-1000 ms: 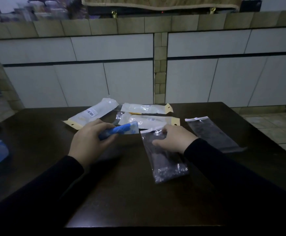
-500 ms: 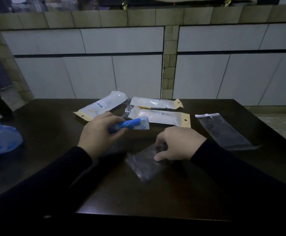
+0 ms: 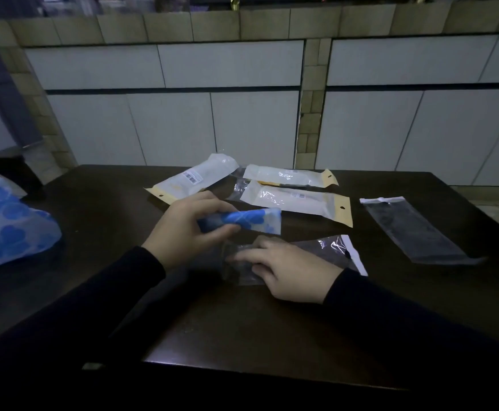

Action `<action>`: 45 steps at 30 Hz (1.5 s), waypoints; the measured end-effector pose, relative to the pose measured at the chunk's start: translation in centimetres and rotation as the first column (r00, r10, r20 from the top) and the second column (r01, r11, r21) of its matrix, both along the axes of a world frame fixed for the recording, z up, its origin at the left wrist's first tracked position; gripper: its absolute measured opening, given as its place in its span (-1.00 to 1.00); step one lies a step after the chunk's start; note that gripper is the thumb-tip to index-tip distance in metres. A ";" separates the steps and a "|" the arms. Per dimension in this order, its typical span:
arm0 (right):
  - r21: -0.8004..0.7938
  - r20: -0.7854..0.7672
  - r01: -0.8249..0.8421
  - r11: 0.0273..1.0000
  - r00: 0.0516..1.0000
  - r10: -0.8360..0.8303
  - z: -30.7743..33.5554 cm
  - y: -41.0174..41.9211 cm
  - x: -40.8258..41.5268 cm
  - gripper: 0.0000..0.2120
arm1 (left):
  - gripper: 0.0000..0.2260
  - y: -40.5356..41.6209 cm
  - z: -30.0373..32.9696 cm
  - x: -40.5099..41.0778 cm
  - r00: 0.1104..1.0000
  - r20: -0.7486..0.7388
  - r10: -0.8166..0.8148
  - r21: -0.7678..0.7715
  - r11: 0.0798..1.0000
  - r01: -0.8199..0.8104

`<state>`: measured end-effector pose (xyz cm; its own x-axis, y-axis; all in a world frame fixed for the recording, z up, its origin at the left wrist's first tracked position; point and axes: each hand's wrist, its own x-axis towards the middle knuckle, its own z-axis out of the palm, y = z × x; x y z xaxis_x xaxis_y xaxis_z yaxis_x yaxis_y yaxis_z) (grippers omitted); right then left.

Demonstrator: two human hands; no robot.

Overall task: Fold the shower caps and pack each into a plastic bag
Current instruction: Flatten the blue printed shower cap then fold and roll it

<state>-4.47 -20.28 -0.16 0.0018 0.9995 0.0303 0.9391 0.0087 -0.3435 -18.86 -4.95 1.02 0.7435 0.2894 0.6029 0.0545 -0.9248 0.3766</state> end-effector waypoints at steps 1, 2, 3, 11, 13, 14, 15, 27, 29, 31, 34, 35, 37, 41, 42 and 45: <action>-0.032 0.031 -0.001 0.999 1.000 0.002 0.0 0.1 -0.1 -0.54 | -0.73 0.2 0.2 -0.3 0.999 -0.031 -0.033 0.014 0.999 0.033; -0.056 0.054 0.002 0.998 0.999 0.001 0.0 0.1 -0.1 -0.51 | -0.73 0.5 0.3 -0.7 0.997 -0.057 -0.056 0.032 0.998 0.058; -0.069 0.063 0.007 0.998 0.998 -0.003 -0.1 0.2 -0.2 -0.50 | -0.74 0.7 0.5 -1.1 0.995 -0.074 -0.072 0.052 0.996 0.076; 0.143 -0.199 0.195 0.970 0.966 -0.165 -1.0 0.1 1.4 -0.64 | -0.75 2.5 0.0 -4.5 0.986 -0.148 -0.072 0.227 0.968 0.105; 0.114 -0.187 0.197 0.974 0.967 -0.174 -1.0 0.3 1.3 -0.61 | -0.74 2.3 -0.3 -4.9 0.976 -0.206 -0.069 0.321 0.938 0.134; 0.105 -0.183 0.194 0.975 0.968 -0.173 -1.0 0.3 1.1 -0.62 | -0.74 2.3 -0.4 -5.0 0.969 -0.240 -0.064 0.354 0.923 0.148; 0.102 -0.176 0.187 0.977 0.970 -0.167 -1.0 0.4 0.9 -0.63 | -0.75 2.4 -0.4 -5.2 0.963 -0.262 -0.055 0.379 0.912 0.155; -0.125 0.023 0.130 0.984 0.992 -0.128 0.8 2.2 0.4 -0.66 | -0.85 1.7 -0.9 -4.7 0.990 -0.140 -0.023 0.528 0.844 0.094; -0.128 -0.089 0.147 0.981 0.983 -0.159 1.0 2.2 0.7 -0.48 | -0.86 2.1 -1.1 -4.6 0.976 -0.218 -0.027 0.556 0.818 0.147; -0.094 -0.139 0.190 0.977 0.970 -0.201 0.7 2.0 0.9 -0.44 | -0.82 2.3 -1.0 -4.7 0.966 -0.256 -0.024 0.546 0.821 0.165; 0.005 -0.124 0.239 0.971 0.964 -0.236 -0.4 1.7 1.0 -0.57 | -0.85 2.5 -0.9 -4.6 0.956 -0.292 0.008 0.538 0.828 0.157; 0.036 -0.149 0.253 0.967 0.958 -0.245 -0.7 1.6 1.0 -0.63 | -0.84 2.6 -0.8 -4.6 0.953 -0.302 0.022 0.534 0.832 0.150; 0.094 -0.185 0.284 0.954 0.947 -0.264 -1.1 1.5 0.9 -0.73 | -0.80 2.7 -0.7 -4.6 0.944 -0.326 0.055 0.515 0.847 0.129; 0.200 -0.198 0.310 0.930 0.942 -0.271 -1.9 1.4 1.0 -0.84 | -0.76 2.8 -0.6 -4.5 0.944 -0.316 0.089 0.471 0.879 0.075; 0.243 -0.218 0.310 0.919 0.941 -0.259 -2.0 1.3 1.1 -0.84 | -0.76 2.7 -0.5 -4.4 0.947 -0.307 0.099 0.466 0.883 0.059; 0.363 -0.320 0.316 0.877 0.926 -0.201 -1.8 1.2 1.1 -0.85 | -0.78 2.5 0.0 -4.0 0.959 -0.263 0.106 0.542 0.838 0.057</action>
<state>-3.33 -19.09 -2.01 0.3240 0.8626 0.3885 0.8008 -0.0314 -0.5981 -22.88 -2.47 1.03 0.8969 -0.0013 0.4423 0.1047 -0.9709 -0.2153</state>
